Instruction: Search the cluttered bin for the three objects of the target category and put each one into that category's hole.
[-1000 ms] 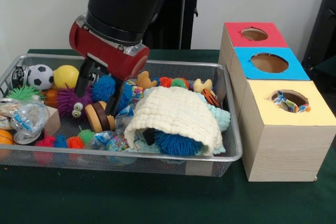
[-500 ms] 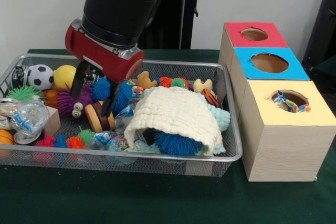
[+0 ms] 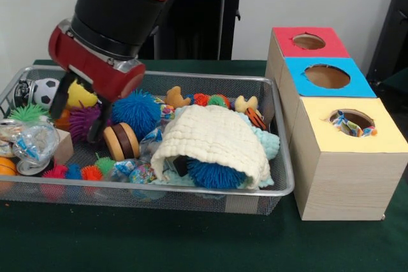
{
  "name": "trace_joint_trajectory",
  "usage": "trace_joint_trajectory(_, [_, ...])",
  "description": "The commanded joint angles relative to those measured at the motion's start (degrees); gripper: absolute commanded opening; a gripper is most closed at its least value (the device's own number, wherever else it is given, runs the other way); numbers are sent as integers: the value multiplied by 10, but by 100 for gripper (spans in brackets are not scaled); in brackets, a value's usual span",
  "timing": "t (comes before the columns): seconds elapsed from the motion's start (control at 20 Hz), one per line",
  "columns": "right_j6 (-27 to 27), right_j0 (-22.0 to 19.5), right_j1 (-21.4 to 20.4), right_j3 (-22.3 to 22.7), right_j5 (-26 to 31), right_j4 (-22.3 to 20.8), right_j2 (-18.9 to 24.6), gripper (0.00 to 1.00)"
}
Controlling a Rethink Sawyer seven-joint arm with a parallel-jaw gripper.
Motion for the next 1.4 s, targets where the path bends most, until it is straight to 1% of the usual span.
trace_joint_trajectory(0.05, [72, 2, 24, 2, -36, -36, -27, 100])
trace_joint_trajectory(0.3, [80, 1, 40, -12, -48, -36, -46, 100])
trace_joint_trajectory(0.6, [57, -16, 53, -10, -56, -16, -34, 100])
trace_joint_trajectory(0.75, [55, -20, 54, 1, -66, -15, -36, 100])
trace_joint_trajectory(0.85, [57, -26, 57, 15, -81, -14, -35, 100])
trace_joint_trajectory(0.9, [56, -34, 59, 28, -87, -7, -27, 100])
trace_joint_trajectory(1.05, [78, -40, 71, 52, -128, -2, -21, 100])
trace_joint_trajectory(1.15, [94, -38, 83, 51, -150, -1, -23, 100])
trace_joint_trajectory(1.4, [90, -37, 88, 49, -154, 10, -24, 100])
